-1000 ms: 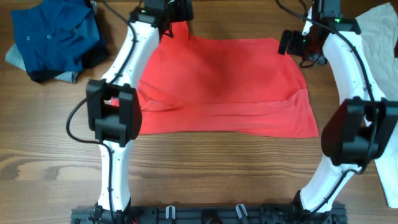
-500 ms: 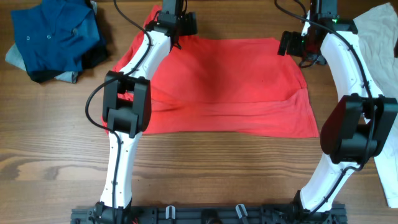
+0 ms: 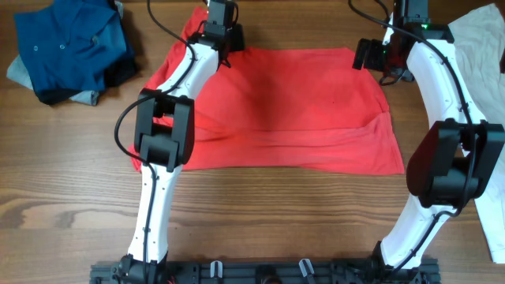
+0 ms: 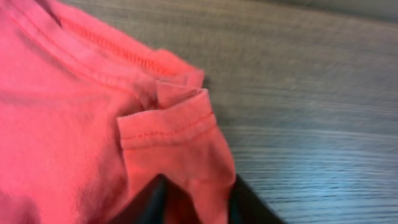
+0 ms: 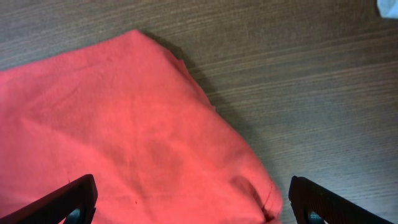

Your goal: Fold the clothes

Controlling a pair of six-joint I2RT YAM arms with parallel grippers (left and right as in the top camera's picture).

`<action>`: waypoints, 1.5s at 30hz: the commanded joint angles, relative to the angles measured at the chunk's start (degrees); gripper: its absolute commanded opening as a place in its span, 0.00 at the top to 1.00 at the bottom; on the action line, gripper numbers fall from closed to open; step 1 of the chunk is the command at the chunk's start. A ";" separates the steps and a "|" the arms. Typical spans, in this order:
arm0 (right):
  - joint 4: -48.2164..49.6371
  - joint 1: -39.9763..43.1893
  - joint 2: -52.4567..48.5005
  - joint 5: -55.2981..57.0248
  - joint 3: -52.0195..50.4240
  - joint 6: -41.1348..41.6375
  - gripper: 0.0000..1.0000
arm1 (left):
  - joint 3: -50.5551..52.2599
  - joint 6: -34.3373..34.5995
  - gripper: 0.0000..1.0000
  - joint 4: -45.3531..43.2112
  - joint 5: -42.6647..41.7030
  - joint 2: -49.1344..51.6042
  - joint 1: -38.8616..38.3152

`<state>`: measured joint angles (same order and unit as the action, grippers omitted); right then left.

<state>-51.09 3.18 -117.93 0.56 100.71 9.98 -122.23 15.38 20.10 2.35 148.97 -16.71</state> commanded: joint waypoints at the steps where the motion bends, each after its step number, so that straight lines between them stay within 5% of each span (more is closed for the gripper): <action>1: 2.34 -0.11 -0.26 2.03 1.14 0.92 0.01 | -1.46 0.07 0.81 -0.42 1.25 2.47 0.22; 5: 9.31 -0.11 -0.96 2.01 1.11 -1.05 0.00 | -1.46 0.07 0.96 -0.74 1.20 2.47 0.26; 12: 21.88 -0.13 -7.19 -7.91 1.14 3.56 0.00 | -1.46 0.04 0.96 3.78 1.20 2.47 0.26; 25: 20.02 0.09 -13.90 -11.17 1.07 5.20 0.02 | -1.46 0.04 0.96 6.78 1.18 2.47 0.26; 27: 19.19 0.11 -13.90 -11.17 1.07 5.22 0.18 | -1.46 0.07 0.96 7.13 1.20 2.47 0.26; 28: 18.78 0.09 -13.90 -11.17 1.07 5.29 0.46 | -1.46 0.07 0.96 7.28 1.18 2.47 0.26; 29: 18.34 0.09 -13.90 -11.17 1.07 5.55 0.55 | -1.46 0.04 0.96 7.45 1.20 2.47 0.26; 31: 17.27 0.09 -13.90 -11.17 1.07 5.66 0.57 | -1.46 0.07 0.96 7.65 1.18 2.47 0.26; 33: 16.04 0.09 -13.90 -11.17 1.07 5.73 0.85 | -1.46 0.07 0.96 7.65 1.18 2.47 0.26; 35: 14.36 -0.02 -13.90 -11.13 1.07 6.95 0.95 | -1.46 0.09 0.95 7.69 1.18 2.47 0.26; 39: 10.64 -1.60 -13.88 -10.93 1.07 6.86 0.92 | -1.46 0.09 0.95 7.85 1.18 2.47 0.26; 41: 8.09 -3.39 -13.88 -9.81 1.07 6.71 0.80 | -1.46 0.39 0.95 7.78 1.18 2.47 0.26; 44: 6.23 -5.90 -13.55 -5.81 1.09 6.69 0.74 | -1.46 1.84 0.94 7.80 1.14 2.47 0.26; 45: 5.53 -6.80 -13.25 -4.24 1.09 6.73 0.62 | -1.46 1.84 0.94 7.80 1.16 2.47 0.26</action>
<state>-44.21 -0.43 -131.20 -8.10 101.08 16.60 -124.77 15.81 25.96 3.20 149.80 -16.67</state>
